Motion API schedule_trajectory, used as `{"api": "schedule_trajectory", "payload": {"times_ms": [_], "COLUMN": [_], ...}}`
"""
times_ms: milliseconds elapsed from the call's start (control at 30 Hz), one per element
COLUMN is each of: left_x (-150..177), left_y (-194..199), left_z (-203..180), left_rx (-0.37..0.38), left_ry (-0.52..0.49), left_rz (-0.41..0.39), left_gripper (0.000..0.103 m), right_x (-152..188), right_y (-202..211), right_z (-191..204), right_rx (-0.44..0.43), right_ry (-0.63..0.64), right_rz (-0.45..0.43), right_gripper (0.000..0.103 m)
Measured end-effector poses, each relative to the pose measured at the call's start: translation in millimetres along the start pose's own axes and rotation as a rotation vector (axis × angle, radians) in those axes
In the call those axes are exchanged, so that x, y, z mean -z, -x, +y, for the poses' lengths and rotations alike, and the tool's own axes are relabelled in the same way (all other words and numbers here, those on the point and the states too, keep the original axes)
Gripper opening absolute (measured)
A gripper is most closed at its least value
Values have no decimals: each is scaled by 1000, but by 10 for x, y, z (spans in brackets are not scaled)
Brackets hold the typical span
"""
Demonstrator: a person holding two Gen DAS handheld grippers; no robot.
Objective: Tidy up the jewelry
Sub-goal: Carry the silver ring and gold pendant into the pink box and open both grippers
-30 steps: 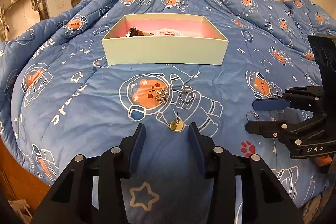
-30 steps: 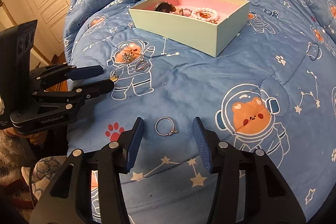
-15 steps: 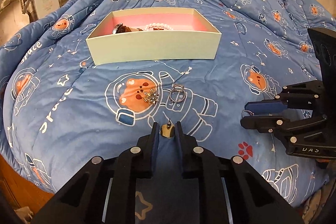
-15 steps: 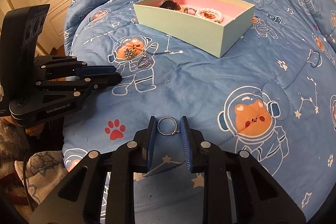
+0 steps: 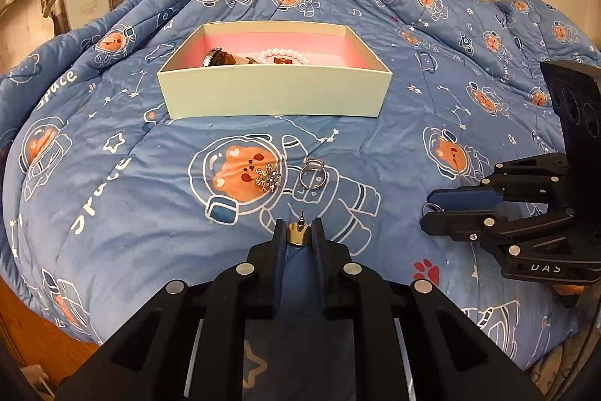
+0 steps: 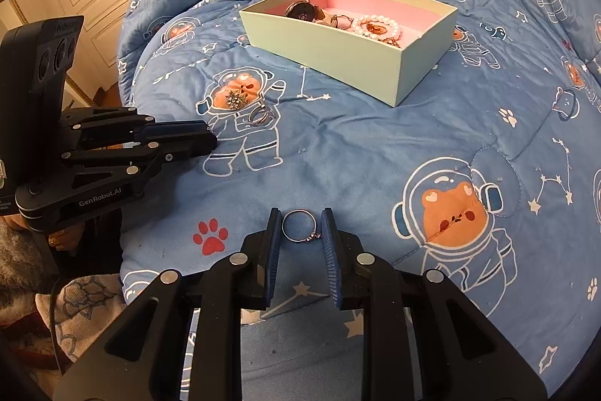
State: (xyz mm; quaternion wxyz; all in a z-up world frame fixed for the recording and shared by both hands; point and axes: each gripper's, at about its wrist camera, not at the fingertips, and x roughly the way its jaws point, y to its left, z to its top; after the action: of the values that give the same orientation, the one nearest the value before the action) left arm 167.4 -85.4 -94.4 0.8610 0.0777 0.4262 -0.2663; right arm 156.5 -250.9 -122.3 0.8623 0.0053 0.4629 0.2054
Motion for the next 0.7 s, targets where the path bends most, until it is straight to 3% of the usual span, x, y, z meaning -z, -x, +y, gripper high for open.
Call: {"api": "schedule_trajectory", "payload": {"times_ms": [500, 700], "left_x": [-361, -608], "left_y": [104, 113], "left_z": [-43, -112], "left_rx": [45, 62], "left_ry": [-9, -46], "left_rz": [-38, -58], "left_gripper": [13, 13], "right_x": [-468, -746], "right_y": [147, 168], "right_z": [-103, -157], "right_rx": [-92, -78], "right_ry": [4, 42], "right_rz": [-30, -42], "right_gripper": [22, 22]}}
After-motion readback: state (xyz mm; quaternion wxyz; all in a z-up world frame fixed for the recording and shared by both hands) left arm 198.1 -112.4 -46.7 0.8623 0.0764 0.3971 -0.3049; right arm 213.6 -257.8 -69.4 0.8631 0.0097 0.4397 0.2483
